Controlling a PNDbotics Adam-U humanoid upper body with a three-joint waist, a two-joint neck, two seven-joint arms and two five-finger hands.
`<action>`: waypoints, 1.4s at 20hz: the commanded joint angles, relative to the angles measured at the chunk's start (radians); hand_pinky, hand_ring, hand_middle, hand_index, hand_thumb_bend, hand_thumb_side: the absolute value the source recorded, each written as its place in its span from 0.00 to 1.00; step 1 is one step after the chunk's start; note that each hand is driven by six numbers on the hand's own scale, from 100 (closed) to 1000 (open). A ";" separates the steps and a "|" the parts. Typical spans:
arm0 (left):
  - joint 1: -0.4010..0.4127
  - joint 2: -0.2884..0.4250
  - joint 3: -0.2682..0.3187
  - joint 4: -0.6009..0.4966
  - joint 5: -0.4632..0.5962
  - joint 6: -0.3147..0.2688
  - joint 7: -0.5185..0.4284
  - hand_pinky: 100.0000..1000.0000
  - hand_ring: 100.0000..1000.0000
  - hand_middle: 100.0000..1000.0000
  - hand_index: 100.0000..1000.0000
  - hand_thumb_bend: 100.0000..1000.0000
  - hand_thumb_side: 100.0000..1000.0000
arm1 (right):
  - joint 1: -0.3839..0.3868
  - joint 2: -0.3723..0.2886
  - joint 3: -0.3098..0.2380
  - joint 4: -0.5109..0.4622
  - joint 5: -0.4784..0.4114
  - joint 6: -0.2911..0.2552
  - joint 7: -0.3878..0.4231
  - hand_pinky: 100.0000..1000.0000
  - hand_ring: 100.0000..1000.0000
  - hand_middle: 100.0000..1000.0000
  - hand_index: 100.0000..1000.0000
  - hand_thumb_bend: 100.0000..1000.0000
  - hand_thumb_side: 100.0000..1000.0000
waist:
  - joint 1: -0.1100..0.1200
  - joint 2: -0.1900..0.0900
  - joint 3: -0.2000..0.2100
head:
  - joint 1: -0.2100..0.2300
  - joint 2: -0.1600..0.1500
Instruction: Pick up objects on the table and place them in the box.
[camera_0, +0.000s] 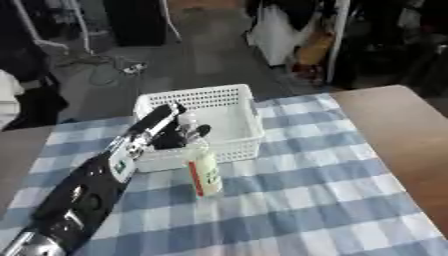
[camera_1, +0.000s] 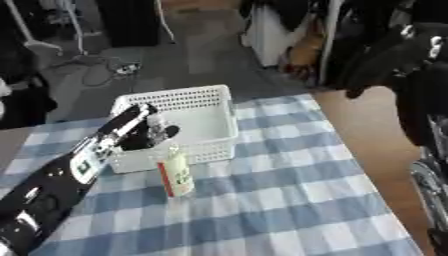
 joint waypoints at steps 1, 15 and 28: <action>-0.015 0.023 -0.004 -0.031 0.036 -0.028 0.043 0.00 0.00 0.00 0.15 0.16 0.84 | -0.018 -0.006 -0.004 -0.011 -0.004 -0.002 -0.002 0.37 0.32 0.37 0.56 0.00 0.74 | -0.005 -0.009 0.001 | 0.000 -0.009; -0.010 0.120 -0.009 -0.228 0.213 0.024 0.099 0.00 0.00 0.00 0.14 0.13 0.84 | -0.007 -0.017 -0.004 -0.011 0.000 -0.005 -0.003 0.37 0.32 0.36 0.56 0.00 0.74 | -0.002 -0.015 0.013 | -0.008 -0.002; -0.094 0.207 0.032 -0.246 -0.174 0.145 0.251 0.00 0.00 0.00 0.18 0.14 0.88 | -0.003 -0.022 -0.004 -0.011 0.000 -0.007 -0.004 0.37 0.32 0.37 0.56 0.00 0.74 | 0.001 -0.020 0.017 | 0.000 0.003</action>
